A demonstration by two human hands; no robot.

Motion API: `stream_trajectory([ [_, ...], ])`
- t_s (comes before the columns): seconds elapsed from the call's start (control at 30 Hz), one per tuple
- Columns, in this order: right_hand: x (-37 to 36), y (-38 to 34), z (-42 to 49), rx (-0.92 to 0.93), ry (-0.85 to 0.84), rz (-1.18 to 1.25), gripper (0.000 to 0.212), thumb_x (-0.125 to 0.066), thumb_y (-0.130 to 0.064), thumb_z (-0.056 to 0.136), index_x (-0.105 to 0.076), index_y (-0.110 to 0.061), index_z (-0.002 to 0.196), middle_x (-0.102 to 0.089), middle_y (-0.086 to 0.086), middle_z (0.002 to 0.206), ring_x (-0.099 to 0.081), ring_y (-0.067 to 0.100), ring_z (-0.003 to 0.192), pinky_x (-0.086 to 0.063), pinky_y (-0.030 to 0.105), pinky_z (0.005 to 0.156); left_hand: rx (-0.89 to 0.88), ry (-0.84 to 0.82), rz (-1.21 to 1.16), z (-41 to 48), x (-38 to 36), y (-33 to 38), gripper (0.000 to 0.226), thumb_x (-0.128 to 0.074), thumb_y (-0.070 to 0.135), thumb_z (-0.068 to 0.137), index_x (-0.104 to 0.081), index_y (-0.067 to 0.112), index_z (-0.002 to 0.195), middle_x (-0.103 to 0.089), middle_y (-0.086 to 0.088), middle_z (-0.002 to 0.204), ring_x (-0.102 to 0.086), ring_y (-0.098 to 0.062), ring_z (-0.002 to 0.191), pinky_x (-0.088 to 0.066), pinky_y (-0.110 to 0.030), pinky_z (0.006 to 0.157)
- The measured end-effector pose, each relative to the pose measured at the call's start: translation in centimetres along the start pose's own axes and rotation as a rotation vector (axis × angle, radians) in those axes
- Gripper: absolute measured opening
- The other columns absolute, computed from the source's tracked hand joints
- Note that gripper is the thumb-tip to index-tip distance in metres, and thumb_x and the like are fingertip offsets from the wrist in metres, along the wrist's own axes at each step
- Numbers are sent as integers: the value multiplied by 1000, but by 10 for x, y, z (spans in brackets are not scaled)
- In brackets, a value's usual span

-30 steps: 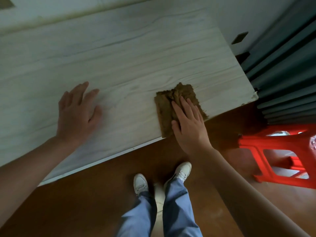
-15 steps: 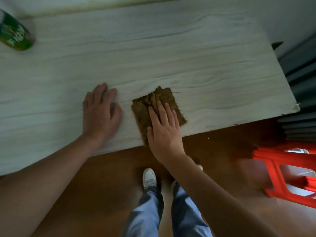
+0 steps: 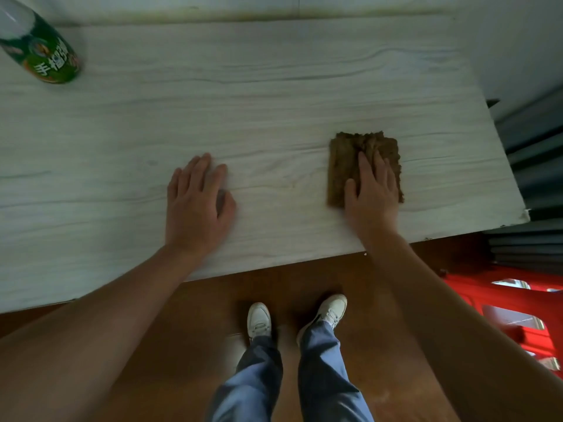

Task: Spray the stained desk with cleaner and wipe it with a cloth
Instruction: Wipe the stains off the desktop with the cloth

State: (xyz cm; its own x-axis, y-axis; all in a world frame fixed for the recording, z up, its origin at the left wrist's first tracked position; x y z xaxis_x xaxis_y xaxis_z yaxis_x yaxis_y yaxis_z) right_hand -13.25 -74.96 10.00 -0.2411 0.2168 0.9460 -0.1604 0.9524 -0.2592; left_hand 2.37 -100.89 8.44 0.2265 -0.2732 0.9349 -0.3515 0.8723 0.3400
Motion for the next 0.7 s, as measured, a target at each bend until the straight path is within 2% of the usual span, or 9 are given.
stream_trajectory([
  [0.1, -8, -36, -2, -32, -3, 10, 59, -30, -38, 106, -14, -22, 161, -5, 5, 168, -1, 26, 154, -5, 44, 126, 1, 2, 3, 0, 0, 1, 52, -46, 33, 96, -51, 13, 144, -40, -13, 160, -29, -31, 152, -17, -50, 126],
  [0.23, -26, -82, -33, 212, -43, 21, 59, -33, -38, 105, -18, -22, 160, -8, 5, 168, 0, 25, 155, -2, 44, 126, -3, 0, 11, 1, 1, 0, 52, -47, 33, 97, -51, 13, 145, -40, -14, 160, -30, -32, 152, -18, -51, 126],
  [0.33, -33, -86, -46, 334, -56, 6, 58, -34, -39, 105, -22, -22, 159, -13, 4, 167, -3, 23, 155, -6, 44, 126, -1, -19, 25, 2, 1, 0, 53, -46, 35, 98, -49, 14, 146, -37, -14, 162, -28, -31, 153, -18, -51, 126],
  [0.47, -30, -72, -40, 361, -71, 9, 59, -33, -48, 104, -21, -28, 159, -12, -2, 168, -3, 18, 155, -8, 40, 125, -2, -18, 27, 3, 2, 0, 52, -46, 34, 97, -50, 14, 145, -38, -14, 161, -29, -31, 153, -18, -51, 126],
  [0.7, -31, -62, -31, 353, -58, 29, 61, -34, -52, 102, -21, -31, 158, -12, -4, 168, -2, 17, 155, -11, 41, 125, 4, -31, 45, 4, 2, 0, 53, -44, 36, 97, -50, 16, 146, -38, -11, 162, -28, -29, 153, -18, -49, 127],
])
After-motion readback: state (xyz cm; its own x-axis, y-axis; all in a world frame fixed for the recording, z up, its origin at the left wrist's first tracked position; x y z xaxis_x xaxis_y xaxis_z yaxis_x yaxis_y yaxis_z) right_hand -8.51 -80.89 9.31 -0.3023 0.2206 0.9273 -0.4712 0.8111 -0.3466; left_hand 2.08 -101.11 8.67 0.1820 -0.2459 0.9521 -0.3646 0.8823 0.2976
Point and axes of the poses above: each hand's wrist, its own z-axis towards the middle knuckle, its own x-axis out of the back of the hand, y = z × x, the point moved 2 cm from there along z, towards the middle knuckle
